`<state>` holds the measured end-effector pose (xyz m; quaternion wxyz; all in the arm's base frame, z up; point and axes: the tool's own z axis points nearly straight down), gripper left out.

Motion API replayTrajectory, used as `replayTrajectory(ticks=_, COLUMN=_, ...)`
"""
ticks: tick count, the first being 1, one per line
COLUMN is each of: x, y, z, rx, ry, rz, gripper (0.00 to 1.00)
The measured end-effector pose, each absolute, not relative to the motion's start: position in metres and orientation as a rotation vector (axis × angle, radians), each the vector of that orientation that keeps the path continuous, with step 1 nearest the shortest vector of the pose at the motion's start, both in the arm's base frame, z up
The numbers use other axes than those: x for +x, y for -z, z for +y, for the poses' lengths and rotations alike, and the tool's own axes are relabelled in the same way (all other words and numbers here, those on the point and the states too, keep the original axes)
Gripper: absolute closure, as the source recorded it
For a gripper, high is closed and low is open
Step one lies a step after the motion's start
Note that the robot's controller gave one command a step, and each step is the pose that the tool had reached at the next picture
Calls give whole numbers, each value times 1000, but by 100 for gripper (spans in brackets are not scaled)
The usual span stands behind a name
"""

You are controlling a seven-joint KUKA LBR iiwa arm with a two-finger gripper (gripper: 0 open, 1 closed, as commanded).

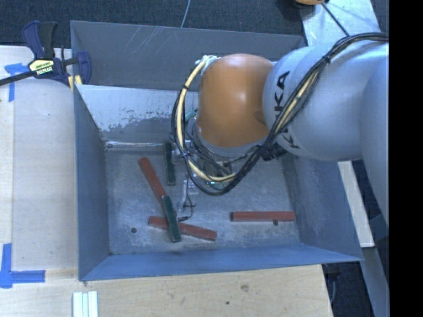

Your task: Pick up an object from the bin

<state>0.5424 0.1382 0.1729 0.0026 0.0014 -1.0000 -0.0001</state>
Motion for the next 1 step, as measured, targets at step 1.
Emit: replayTrajectory(ticks=1, x=544, y=-177, z=138, rx=0, ry=2, rz=-3144, gripper=0)
